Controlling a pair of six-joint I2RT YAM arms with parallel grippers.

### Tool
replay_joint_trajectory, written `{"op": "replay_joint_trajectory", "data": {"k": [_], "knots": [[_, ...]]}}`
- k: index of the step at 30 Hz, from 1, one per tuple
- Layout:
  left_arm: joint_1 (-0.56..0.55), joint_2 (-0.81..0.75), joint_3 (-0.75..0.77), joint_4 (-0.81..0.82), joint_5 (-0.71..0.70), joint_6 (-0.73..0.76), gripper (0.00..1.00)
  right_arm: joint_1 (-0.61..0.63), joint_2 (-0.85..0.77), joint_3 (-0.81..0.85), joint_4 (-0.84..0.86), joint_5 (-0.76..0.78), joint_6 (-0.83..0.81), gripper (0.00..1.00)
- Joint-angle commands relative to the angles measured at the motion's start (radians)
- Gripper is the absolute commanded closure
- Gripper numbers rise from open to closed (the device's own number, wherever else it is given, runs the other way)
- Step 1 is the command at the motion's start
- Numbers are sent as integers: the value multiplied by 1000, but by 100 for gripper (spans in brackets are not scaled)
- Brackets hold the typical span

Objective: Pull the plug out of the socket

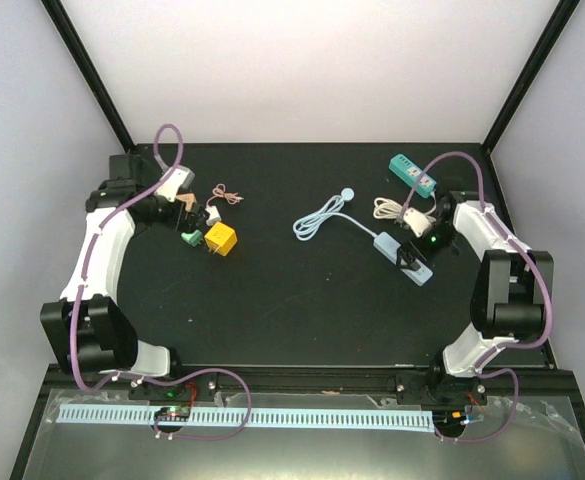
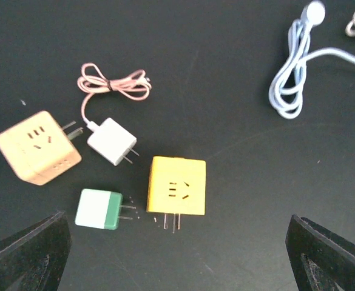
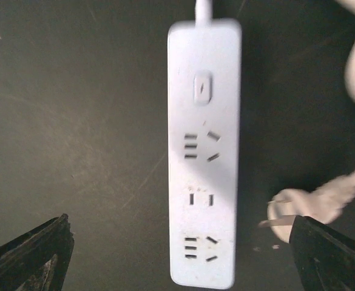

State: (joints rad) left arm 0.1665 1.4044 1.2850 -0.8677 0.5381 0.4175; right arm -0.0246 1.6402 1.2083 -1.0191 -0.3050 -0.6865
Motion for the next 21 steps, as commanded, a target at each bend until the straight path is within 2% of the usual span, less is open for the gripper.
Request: {"op": "replay_joint_trajectory", "data": {"k": [1, 6, 11, 15, 21], "knots": [[106, -13, 114, -103, 144, 37, 1, -56, -70, 159, -85, -110, -12, 0], [256, -14, 188, -150, 165, 68, 1, -144, -91, 309, -113, -203, -15, 0], [347, -29, 195, -165, 147, 116, 1, -271, -121, 343, -43, -298, 30, 0], [409, -42, 163, -161, 162, 141, 1, -377, -139, 301, 39, -398, 90, 0], [473, -76, -10, -77, 179, 157, 1, -485, -178, 106, 161, -505, 113, 0]]}}
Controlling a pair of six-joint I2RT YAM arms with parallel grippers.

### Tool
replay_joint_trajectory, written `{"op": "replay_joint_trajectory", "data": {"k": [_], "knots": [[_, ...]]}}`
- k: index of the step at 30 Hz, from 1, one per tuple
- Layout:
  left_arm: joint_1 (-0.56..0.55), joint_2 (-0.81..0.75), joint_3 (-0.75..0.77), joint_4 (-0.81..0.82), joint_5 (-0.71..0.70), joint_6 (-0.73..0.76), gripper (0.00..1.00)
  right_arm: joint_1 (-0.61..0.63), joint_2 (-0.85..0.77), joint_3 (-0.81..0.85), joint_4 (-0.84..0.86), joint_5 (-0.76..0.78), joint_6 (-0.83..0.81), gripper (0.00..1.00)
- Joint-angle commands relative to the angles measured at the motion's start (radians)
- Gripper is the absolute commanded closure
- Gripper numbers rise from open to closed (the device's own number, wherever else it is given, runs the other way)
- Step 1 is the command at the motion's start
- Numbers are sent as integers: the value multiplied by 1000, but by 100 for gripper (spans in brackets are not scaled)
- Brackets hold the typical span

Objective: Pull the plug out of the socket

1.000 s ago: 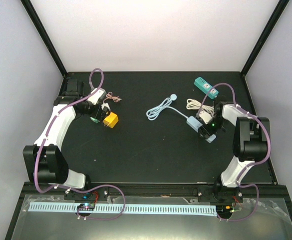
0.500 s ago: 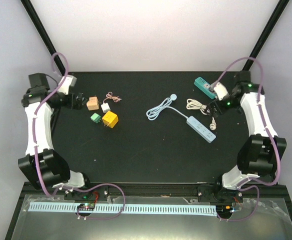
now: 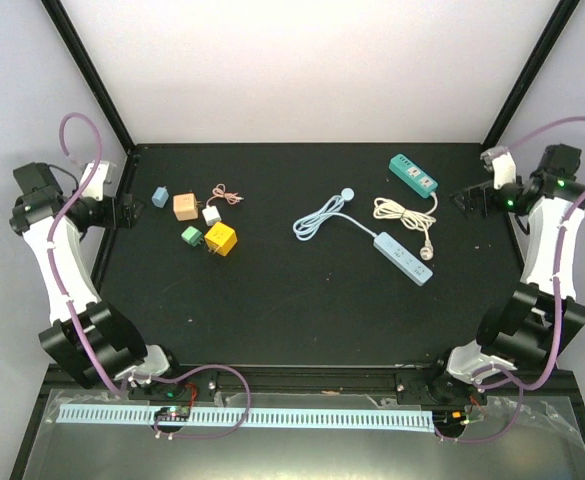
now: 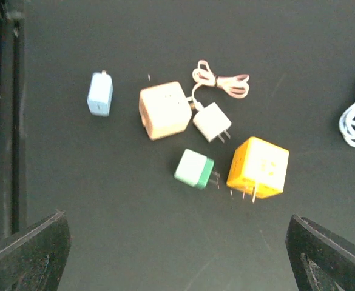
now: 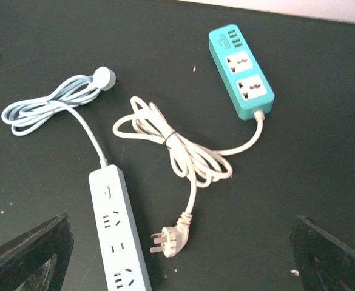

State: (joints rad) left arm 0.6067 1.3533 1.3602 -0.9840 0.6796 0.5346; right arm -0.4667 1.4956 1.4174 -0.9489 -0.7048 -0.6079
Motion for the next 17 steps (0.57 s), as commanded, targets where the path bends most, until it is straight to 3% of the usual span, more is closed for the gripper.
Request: {"op": "replay_joint_trajectory", "data": {"k": [1, 9, 17], "knots": [[39, -27, -113, 53, 35, 42, 1, -55, -41, -141, 112, -106, 34, 0], [97, -44, -327, 206, 3, 46, 1, -95, -76, -360, 229, -130, 3, 0], [102, -65, -377, 259, 3, 29, 1, -95, -65, -388, 252, -153, 6, 0]]}}
